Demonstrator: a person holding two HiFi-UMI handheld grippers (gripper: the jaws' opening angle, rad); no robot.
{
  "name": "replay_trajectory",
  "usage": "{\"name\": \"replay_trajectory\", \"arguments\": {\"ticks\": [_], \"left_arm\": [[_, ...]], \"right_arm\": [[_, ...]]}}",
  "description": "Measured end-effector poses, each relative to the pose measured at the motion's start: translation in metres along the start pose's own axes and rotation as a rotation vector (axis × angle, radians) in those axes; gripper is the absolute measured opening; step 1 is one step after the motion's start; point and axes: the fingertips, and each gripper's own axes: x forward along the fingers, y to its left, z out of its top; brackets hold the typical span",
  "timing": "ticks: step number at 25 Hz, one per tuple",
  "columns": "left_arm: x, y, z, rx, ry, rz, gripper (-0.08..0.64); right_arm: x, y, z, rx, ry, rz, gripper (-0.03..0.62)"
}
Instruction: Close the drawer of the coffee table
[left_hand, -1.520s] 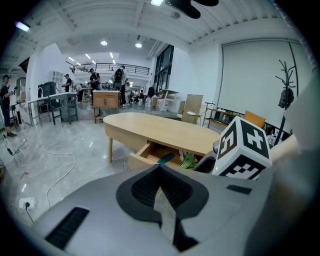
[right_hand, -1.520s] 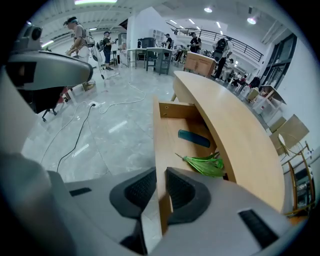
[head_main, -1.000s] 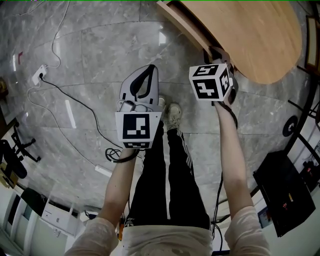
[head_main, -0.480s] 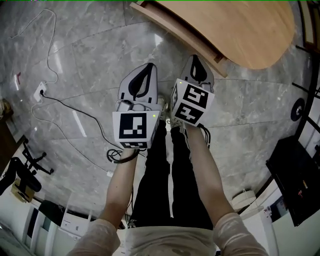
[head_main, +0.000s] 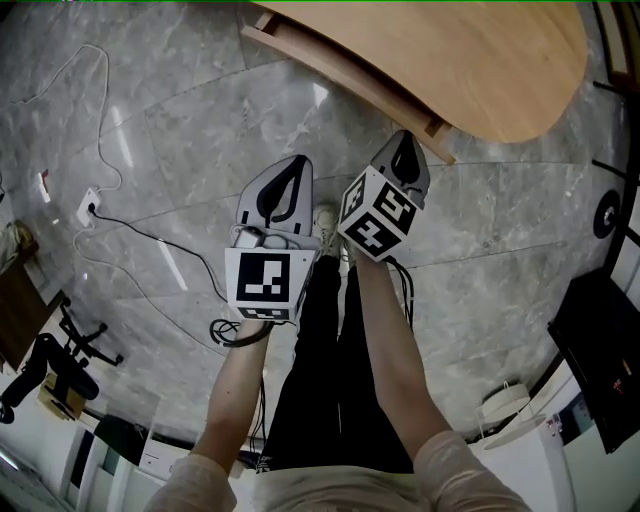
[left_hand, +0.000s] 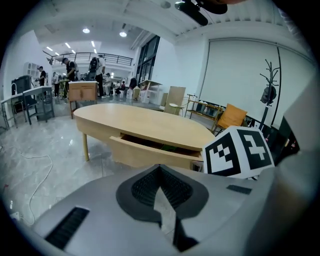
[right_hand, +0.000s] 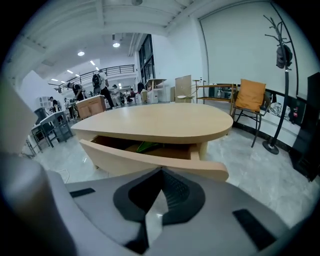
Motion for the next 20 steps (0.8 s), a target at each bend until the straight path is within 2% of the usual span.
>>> {"name": "replay_trajectory", "arguments": {"ticks": [6, 14, 20], "left_arm": [[0.004, 0.004, -0.002, -0.048, 0.002, 0.001, 0.008], [0.011, 0.000, 0.008, -0.033, -0.013, -0.022, 0.009], [0.012, 0.000, 0.017, -0.024, -0.048, -0.018, 0.009]], "right_arm": [[-0.001, -0.001, 0.000, 0.038, -0.068, -0.014, 0.006], [-0.001, 0.000, 0.000, -0.052, -0.181, 0.028, 0.006], [-0.001, 0.001, 0.000, -0.099, -0.253, 0.015, 0.006]]}}
